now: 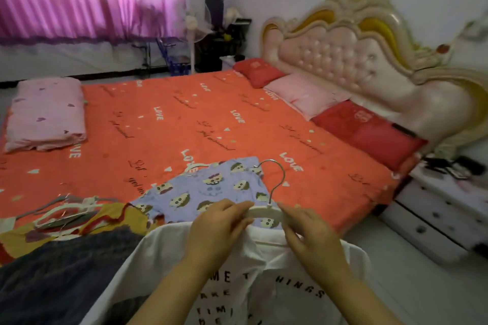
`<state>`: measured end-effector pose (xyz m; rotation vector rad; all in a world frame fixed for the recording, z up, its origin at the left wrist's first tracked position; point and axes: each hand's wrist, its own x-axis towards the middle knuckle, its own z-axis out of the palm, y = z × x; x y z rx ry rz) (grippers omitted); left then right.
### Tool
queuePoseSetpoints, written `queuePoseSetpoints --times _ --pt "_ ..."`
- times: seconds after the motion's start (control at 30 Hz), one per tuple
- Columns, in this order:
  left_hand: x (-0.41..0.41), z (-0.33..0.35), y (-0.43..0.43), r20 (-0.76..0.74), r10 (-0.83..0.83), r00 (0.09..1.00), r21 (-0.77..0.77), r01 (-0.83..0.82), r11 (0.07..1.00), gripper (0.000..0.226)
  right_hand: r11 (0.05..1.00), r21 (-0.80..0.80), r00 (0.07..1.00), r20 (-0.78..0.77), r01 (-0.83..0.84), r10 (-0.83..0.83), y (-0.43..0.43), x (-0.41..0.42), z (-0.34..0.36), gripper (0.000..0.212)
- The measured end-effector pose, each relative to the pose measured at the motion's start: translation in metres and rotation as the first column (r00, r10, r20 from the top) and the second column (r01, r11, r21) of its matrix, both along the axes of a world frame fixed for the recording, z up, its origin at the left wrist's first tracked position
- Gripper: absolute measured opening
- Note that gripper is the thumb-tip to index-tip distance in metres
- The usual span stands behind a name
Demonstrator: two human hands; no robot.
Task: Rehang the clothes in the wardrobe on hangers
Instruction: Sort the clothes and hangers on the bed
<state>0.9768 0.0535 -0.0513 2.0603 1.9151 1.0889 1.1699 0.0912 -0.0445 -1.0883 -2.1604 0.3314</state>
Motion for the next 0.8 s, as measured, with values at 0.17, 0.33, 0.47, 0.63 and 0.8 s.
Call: queuePoseSetpoints --times 0.17,0.33,0.47,0.63,0.8 --pt "0.117 0.004 0.064 0.043 -0.039 0.998 0.03 0.038 0.999 0.032 0.993 0.03 0.994 0.014 0.11 -0.111 0.052 0.116 0.006 0.043" --pt "0.22 0.01 0.126 0.093 -0.012 0.996 0.046 0.007 0.999 0.029 0.985 0.057 0.986 0.039 0.16 -0.163 0.118 0.212 0.01 0.045" --pt "0.264 0.015 0.171 0.136 0.043 0.99 0.051 -0.05 0.997 0.027 0.98 0.103 0.982 0.064 0.169 -0.176 0.17 0.256 0.015 0.045" --pt "0.278 0.007 0.236 0.205 0.125 0.971 0.039 -0.136 0.99 0.028 0.959 0.177 0.969 0.064 0.224 -0.238 0.247 0.275 0.008 0.034" --pt "0.271 -0.012 0.314 0.266 0.163 0.95 0.021 -0.175 0.984 0.028 0.965 0.167 0.971 0.09 0.203 -0.219 0.332 0.267 -0.002 0.016"
